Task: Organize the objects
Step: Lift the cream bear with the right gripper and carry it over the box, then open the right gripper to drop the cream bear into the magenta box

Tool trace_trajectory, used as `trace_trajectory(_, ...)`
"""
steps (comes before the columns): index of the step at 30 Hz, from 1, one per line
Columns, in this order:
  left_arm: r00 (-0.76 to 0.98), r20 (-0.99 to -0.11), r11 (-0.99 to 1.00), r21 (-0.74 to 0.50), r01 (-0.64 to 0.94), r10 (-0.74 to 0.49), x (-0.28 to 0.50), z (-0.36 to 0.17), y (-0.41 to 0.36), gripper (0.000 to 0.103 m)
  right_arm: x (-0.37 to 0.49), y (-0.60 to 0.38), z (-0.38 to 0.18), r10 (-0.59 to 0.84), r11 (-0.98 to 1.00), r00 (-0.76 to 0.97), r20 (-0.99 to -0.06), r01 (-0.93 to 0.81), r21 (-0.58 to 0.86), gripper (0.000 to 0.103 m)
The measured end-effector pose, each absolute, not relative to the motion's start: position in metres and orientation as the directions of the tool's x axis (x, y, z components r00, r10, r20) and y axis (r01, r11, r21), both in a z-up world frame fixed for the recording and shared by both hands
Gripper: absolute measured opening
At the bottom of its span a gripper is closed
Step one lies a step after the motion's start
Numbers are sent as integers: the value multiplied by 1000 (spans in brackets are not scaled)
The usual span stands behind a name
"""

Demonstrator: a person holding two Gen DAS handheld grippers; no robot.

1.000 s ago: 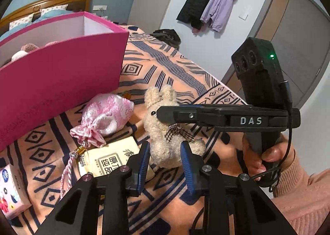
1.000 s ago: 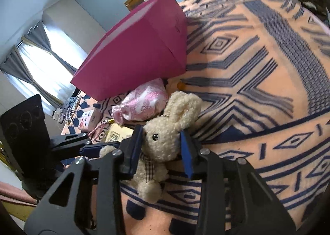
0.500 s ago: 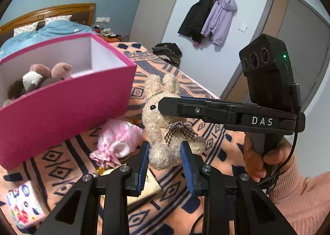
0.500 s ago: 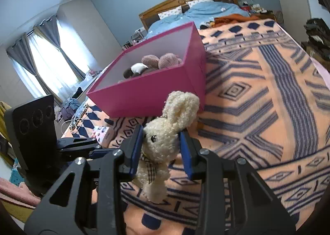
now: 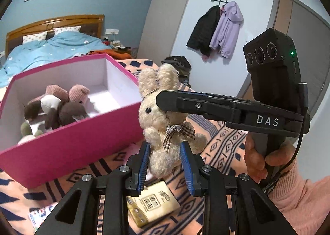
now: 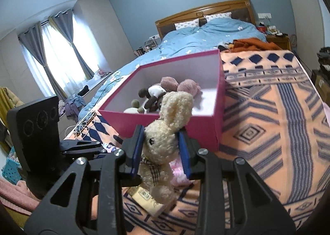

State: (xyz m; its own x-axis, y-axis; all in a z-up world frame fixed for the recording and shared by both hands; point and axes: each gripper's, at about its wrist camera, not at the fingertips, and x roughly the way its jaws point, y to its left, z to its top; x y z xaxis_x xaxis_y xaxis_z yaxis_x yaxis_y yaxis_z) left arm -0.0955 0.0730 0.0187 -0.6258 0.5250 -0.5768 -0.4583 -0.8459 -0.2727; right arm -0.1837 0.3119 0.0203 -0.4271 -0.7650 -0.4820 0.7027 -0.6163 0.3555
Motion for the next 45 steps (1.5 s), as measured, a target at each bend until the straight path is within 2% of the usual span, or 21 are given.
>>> trace_trajectory(27, -704, -550, -892, -232, -387, 449, -160, 47, 55, 30, -247, 274, 53, -768, -604, -446, -459, 742, 289, 32)
trace_trajectory(45, -672, -618, -913, -264, -311, 408, -210, 26, 50, 30, -293, 250, 34, -713, -649, -460, -529, 718, 251, 32)
